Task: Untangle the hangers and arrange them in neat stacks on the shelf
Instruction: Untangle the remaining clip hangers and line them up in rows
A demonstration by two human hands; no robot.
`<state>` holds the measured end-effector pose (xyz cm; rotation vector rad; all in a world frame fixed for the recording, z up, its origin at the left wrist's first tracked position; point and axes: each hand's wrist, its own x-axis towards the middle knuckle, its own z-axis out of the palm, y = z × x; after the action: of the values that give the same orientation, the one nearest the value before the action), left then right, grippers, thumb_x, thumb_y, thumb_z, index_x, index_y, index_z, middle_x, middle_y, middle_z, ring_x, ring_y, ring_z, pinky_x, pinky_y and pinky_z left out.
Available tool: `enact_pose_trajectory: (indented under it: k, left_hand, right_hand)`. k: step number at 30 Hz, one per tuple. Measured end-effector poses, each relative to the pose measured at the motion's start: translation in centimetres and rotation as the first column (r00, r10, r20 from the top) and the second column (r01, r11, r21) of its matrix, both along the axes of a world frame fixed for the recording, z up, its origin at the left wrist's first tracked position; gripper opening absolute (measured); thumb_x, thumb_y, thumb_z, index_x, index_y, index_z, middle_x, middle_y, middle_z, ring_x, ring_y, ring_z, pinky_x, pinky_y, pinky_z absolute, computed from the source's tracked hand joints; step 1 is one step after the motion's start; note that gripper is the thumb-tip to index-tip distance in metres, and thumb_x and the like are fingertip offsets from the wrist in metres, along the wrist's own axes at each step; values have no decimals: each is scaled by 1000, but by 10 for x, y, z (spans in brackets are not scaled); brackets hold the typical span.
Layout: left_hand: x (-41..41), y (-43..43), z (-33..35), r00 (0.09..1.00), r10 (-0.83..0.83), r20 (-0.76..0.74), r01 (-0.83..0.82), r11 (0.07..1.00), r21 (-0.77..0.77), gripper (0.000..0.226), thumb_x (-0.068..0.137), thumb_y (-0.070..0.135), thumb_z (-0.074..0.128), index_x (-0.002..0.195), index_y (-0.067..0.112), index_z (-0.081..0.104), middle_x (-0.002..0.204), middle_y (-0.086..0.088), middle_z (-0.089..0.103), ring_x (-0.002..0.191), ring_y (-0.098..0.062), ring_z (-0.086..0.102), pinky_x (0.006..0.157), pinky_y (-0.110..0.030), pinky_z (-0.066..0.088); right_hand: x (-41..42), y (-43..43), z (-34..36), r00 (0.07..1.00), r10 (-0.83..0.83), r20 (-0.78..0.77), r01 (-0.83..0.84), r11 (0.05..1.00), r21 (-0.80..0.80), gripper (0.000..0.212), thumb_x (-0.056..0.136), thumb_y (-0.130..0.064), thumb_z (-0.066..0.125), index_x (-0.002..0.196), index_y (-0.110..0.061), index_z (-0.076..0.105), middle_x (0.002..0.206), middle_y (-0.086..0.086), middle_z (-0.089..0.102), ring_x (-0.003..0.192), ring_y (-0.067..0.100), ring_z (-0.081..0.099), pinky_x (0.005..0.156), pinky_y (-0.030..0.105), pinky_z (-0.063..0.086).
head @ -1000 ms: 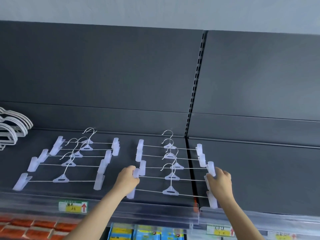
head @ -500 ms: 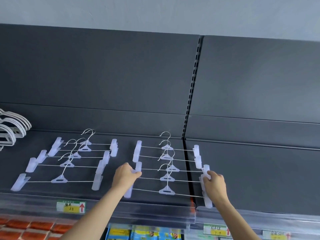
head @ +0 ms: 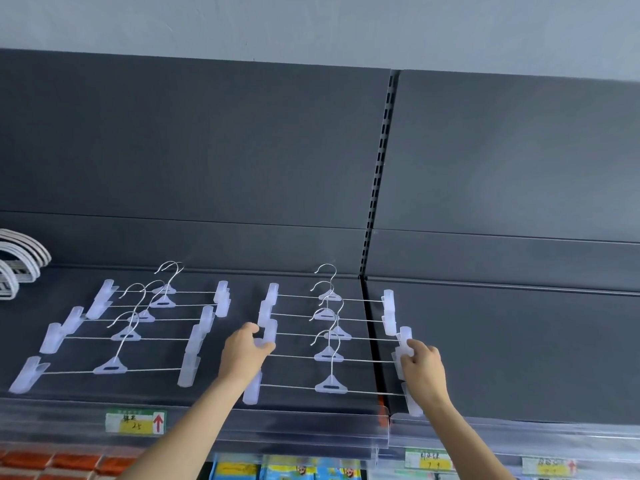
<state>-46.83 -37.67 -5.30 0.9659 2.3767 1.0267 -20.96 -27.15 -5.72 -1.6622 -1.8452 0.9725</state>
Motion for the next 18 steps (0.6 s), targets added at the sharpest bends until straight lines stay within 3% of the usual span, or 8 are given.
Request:
enact_pose_trajectory:
  k: [2,4,6,8,9,12,16,18]
  left_hand:
    - [-1,-2,-1,1000,-2,25,1,1000,31,48,80,17,67,123,3,50,108,-14,61,89,-18,50,75,-24,38]
    - [-2,-4,-1,999,0,33,-1,999,44,47,78,15,69,120,1,53,102,-12,59,88,-20,51,74,-25,38]
    - [-1,-5,-1,1000,0,25,-2,999,50,43,77,14,71,115,-1,55,96,-9,56,86,-21,51,72,-25,38]
    - [0,-5,1,1000,4,14,-5,999,46,42,77,14,71,113,-1,56,95,-8,55,85,-21,51,72,-26,37]
    - [0,-5,2,1000,5,12,-6,999,43,42,77,15,71,113,-1,56,95,-8,55,85,-22,51,71,-26,37]
    - [0,-4,1,1000,7,-6,-7,999,35,40,77,17,71,110,-1,57,93,-9,57,82,-23,51,71,-28,40]
    - [-2,-3,-4,998,-8,-57,7,1000,-19,43,79,25,68,115,5,56,104,-9,58,87,-22,54,71,-30,43]
    - [-3,-4,-3,998,-9,-60,6,999,-49,46,80,30,66,118,7,54,109,-9,58,91,-23,55,71,-30,43]
  right_hand:
    - [0,1,1,1000,-11,-17,11,1000,5,38,92,-3,37,129,-3,47,121,15,47,104,30,50,84,29,40]
    - [-1,3,-1,999,-15,-37,15,1000,-2,27,89,0,36,96,-12,60,90,6,50,81,27,46,66,24,37]
    - [-2,3,0,999,-12,-43,11,1000,-10,38,87,3,35,61,-24,37,66,-4,32,62,16,33,52,18,25]
    - [-2,2,-1,999,-15,-36,14,1000,-5,31,88,1,36,69,-20,49,70,-2,38,62,13,36,57,18,30]
    - [-2,1,0,999,-15,-31,15,1000,-7,25,89,0,37,90,-11,60,82,5,49,72,18,47,67,22,38]
    - [-2,0,1,1000,10,-20,-10,1000,-1,38,91,-3,38,129,-2,47,123,15,53,113,30,51,93,32,40]
    - [-3,0,-1,1000,12,-27,-12,1000,-2,37,91,-4,39,126,-3,50,112,12,55,103,25,52,88,31,41]
    - [-2,0,1,999,4,-43,-4,1000,-6,23,88,-1,40,98,-5,61,90,11,58,84,25,48,72,29,42]
